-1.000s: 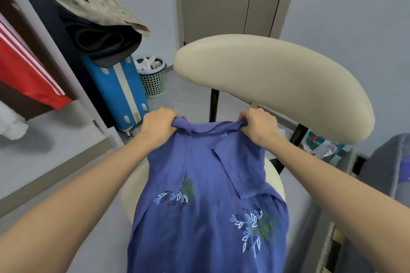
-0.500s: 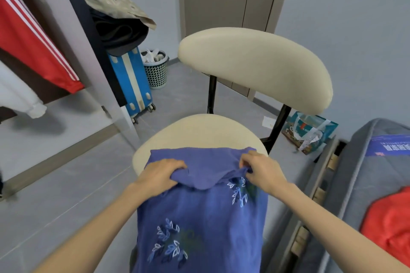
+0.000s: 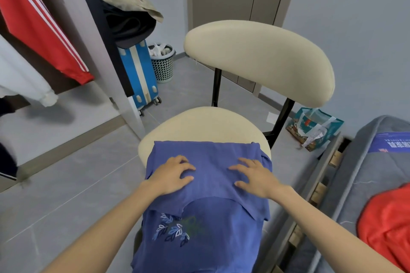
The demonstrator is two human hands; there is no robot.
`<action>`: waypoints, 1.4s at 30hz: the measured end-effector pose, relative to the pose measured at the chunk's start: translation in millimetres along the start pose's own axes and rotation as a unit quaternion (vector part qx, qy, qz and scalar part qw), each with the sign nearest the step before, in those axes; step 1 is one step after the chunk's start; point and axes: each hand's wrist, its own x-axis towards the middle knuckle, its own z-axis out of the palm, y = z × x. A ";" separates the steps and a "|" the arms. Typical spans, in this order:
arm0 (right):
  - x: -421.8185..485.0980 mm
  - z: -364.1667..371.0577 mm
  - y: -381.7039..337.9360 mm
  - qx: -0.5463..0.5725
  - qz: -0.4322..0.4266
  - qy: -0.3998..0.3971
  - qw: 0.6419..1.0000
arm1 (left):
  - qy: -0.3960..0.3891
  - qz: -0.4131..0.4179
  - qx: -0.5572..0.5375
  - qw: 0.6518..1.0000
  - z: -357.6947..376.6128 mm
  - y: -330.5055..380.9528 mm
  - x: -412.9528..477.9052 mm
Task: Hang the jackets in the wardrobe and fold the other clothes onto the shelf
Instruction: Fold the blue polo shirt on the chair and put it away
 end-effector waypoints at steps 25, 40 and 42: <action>96.4 -1.5 51.6 0.008 0.136 0.018 0.990 | 0.038 -0.109 0.056 0.992 -4.7 -37.0 81.9; 98.9 -79.3 23.2 -0.103 0.089 0.204 0.969 | 0.104 -0.142 0.245 0.953 -80.9 -43.4 83.7; 104.8 -98.0 18.4 -0.075 0.092 0.227 0.967 | 0.141 -0.134 0.270 0.943 -102.9 -40.3 93.1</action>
